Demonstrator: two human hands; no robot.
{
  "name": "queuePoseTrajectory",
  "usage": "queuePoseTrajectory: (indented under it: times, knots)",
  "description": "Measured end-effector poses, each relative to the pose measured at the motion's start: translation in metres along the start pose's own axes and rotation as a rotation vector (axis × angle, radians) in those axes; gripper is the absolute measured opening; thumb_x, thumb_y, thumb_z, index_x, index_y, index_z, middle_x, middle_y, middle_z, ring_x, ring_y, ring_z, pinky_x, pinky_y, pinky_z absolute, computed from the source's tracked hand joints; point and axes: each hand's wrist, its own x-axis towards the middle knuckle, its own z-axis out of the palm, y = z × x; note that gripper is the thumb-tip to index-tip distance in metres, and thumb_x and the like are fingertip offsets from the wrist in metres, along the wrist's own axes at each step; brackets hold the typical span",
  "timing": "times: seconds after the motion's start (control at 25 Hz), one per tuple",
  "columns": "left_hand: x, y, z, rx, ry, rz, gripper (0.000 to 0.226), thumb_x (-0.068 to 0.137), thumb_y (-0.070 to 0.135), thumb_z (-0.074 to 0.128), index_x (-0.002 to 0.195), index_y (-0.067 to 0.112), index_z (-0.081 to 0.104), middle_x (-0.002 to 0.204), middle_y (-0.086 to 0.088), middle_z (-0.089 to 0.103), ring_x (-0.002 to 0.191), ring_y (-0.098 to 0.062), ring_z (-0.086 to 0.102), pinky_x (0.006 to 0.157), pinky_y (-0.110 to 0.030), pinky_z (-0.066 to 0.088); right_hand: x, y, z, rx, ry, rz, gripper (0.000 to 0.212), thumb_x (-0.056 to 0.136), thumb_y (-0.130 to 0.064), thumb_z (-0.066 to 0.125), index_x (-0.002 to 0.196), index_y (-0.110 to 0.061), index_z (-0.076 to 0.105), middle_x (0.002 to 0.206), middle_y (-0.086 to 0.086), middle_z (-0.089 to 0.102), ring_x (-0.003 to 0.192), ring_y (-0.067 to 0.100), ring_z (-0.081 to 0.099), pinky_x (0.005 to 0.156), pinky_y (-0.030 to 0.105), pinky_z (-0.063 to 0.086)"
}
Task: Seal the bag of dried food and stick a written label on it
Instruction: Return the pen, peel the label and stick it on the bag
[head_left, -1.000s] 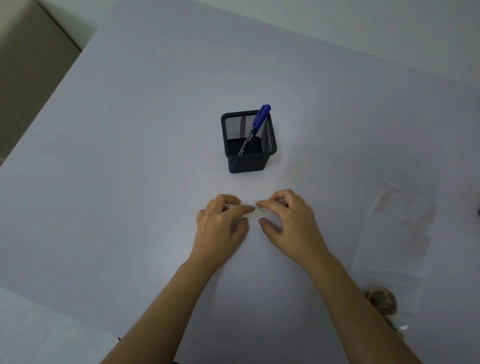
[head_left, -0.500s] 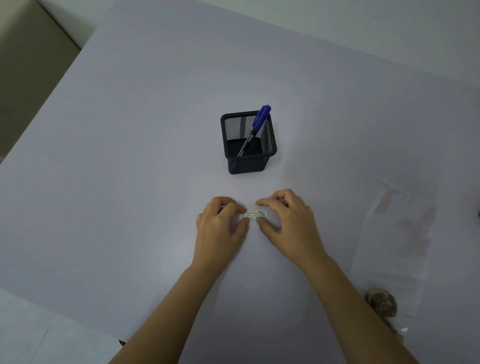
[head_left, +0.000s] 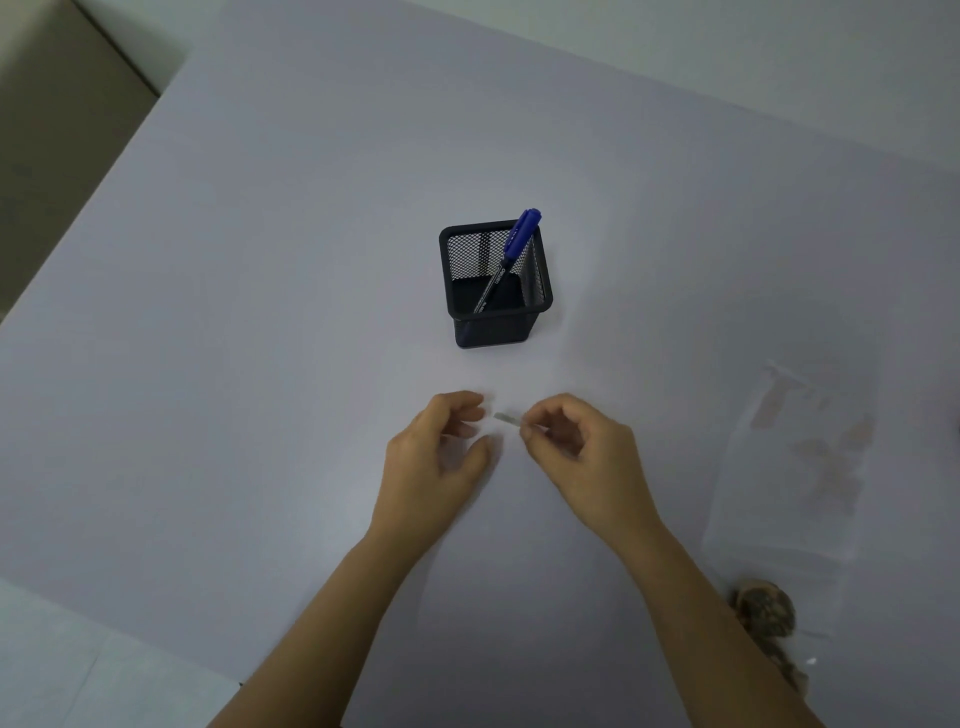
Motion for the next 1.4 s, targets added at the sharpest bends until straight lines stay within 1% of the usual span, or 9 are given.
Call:
queuePoseTrajectory:
  times: [0.16,0.24,0.36,0.48,0.68,0.92,1.04,1.2,1.4]
  knots:
    - [-0.011,0.034,-0.015,-0.114,0.128,0.059,0.026,0.086,0.019,0.064,0.097,0.041,0.058,0.093,0.024,0.065,0.088,-0.001,0.061,0.076,-0.011,0.049,-0.015,-0.031,-0.019,0.34,0.059,0.158,0.008,0.081,-0.014,0.068,0.084,-0.022,0.067,0.081,-0.003,0.071,0.077,0.016,0.069,0.072,0.025,0.057]
    - [-0.015,0.048,-0.021,-0.083,0.171,0.194,0.019,0.086,0.027,0.061,0.104,0.034,0.063,0.096,0.023,0.064,0.09,-0.001,0.062,0.077,-0.009,0.049,-0.021,-0.046,-0.027,0.428,0.061,0.17,0.007,0.076,-0.019,0.07,0.081,-0.022,0.067,0.08,-0.003,0.073,0.078,0.015,0.07,0.073,0.025,0.057]
    - [-0.02,0.058,-0.024,-0.016,0.197,0.34,0.026,0.087,0.024,0.057,0.11,0.018,0.066,0.102,0.011,0.066,0.096,0.001,0.061,0.078,-0.005,0.047,-0.027,-0.062,-0.034,0.509,0.058,0.17,0.012,0.067,-0.029,0.067,0.077,-0.024,0.067,0.079,-0.004,0.073,0.076,0.012,0.069,0.072,0.022,0.056]
    - [-0.021,0.06,-0.021,0.013,0.215,0.408,0.029,0.086,0.02,0.059,0.114,0.013,0.063,0.102,0.007,0.065,0.091,0.002,0.061,0.077,-0.004,0.047,-0.028,-0.07,-0.036,0.515,0.03,0.157,0.005,0.071,-0.023,0.068,0.076,-0.024,0.068,0.078,-0.001,0.074,0.074,0.013,0.069,0.076,0.027,0.057]
    - [-0.02,0.064,-0.018,0.007,0.244,0.475,0.028,0.085,0.013,0.061,0.113,0.012,0.061,0.102,0.005,0.066,0.089,-0.002,0.062,0.077,-0.006,0.047,-0.029,-0.073,-0.038,0.506,0.034,0.125,0.016,0.078,-0.008,0.068,0.077,-0.024,0.069,0.076,0.0,0.074,0.071,0.013,0.069,0.077,0.03,0.058]
    - [-0.022,0.064,-0.015,0.128,0.336,0.61,0.027,0.086,0.009,0.061,0.113,0.005,0.06,0.103,0.0,0.064,0.086,-0.009,0.064,0.073,-0.015,0.053,-0.031,-0.078,-0.041,0.481,0.046,0.09,0.015,0.079,-0.006,0.066,0.081,-0.02,0.067,0.074,-0.002,0.074,0.069,0.011,0.069,0.074,0.028,0.058]
    - [-0.022,0.063,-0.014,0.168,0.381,0.649,0.023,0.087,0.008,0.06,0.109,0.003,0.063,0.103,-0.002,0.064,0.088,-0.011,0.063,0.077,-0.013,0.051,-0.033,-0.079,-0.042,0.445,0.057,0.069,0.015,0.079,-0.007,0.066,0.081,-0.021,0.068,0.074,-0.003,0.073,0.069,0.013,0.068,0.073,0.033,0.057]
    - [-0.022,0.064,-0.015,0.185,0.387,0.708,0.018,0.089,0.009,0.059,0.105,0.003,0.065,0.101,-0.006,0.065,0.092,-0.012,0.063,0.083,-0.014,0.05,-0.034,-0.079,-0.043,0.417,0.071,0.056,0.011,0.076,-0.014,0.069,0.079,-0.025,0.07,0.074,-0.001,0.072,0.07,0.026,0.066,0.072,0.04,0.057]
    - [-0.021,0.069,-0.02,0.007,0.318,0.557,0.015,0.085,0.015,0.061,0.1,0.014,0.064,0.1,0.005,0.064,0.092,-0.003,0.063,0.082,-0.012,0.049,-0.038,-0.078,-0.042,0.4,0.057,0.067,0.017,0.078,-0.006,0.069,0.078,-0.023,0.07,0.071,-0.004,0.072,0.063,0.014,0.063,0.067,0.036,0.054]
